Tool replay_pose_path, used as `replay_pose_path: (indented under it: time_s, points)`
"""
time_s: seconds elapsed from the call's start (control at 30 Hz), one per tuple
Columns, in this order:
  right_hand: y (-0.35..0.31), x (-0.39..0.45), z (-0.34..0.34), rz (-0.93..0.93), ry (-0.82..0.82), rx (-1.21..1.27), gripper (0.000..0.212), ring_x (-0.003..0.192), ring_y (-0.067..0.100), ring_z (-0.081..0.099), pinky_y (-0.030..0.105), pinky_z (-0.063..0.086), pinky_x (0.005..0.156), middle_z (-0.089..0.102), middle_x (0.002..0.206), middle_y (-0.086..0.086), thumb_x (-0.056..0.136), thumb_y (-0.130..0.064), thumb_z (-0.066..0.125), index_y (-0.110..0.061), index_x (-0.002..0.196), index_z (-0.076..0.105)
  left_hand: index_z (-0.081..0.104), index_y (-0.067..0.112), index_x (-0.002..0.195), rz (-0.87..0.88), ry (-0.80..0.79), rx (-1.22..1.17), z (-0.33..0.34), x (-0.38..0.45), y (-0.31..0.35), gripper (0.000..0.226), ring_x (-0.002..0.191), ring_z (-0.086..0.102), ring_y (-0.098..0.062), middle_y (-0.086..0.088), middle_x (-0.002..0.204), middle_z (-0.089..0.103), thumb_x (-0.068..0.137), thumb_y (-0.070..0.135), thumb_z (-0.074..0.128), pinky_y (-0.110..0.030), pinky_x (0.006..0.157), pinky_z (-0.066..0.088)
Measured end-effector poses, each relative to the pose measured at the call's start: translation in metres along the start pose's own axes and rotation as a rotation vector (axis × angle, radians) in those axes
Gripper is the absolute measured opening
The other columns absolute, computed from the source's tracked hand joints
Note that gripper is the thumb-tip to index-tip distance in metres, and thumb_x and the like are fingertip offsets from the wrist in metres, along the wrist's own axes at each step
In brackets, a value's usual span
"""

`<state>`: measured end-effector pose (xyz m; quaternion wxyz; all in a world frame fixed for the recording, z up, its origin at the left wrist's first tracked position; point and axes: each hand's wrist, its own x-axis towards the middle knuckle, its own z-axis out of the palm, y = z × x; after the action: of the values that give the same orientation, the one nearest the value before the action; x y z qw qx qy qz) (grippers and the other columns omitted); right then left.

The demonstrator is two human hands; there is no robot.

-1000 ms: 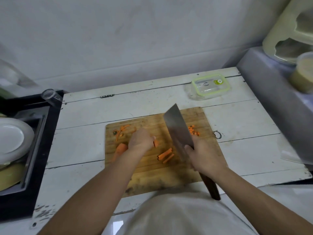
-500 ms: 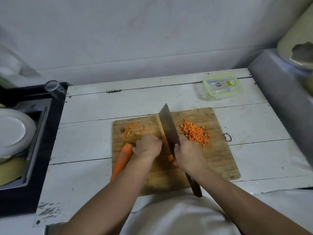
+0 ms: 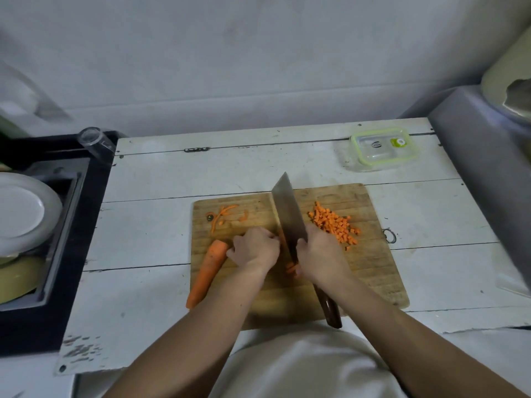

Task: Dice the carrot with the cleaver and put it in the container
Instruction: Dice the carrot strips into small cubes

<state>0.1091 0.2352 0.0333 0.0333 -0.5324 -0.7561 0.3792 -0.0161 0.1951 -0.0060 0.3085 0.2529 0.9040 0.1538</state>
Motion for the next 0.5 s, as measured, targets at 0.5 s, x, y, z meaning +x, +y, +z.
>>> replay_pose_path:
  time_s: [0.5]
  points:
    - [0.057,-0.029,-0.061,0.114,-0.022,0.245,0.016,0.046,0.019,0.066,0.024,0.049,0.044,0.069,0.061,0.009,0.103,-0.016,0.045,-0.019,0.117,0.053,0.068,0.024,0.109,0.676,0.263,0.523,0.012,-0.051,-0.074,0.023,0.103,0.059,-0.02,0.002,0.106,0.066,0.096,0.041,0.059,-0.039,0.092,0.043]
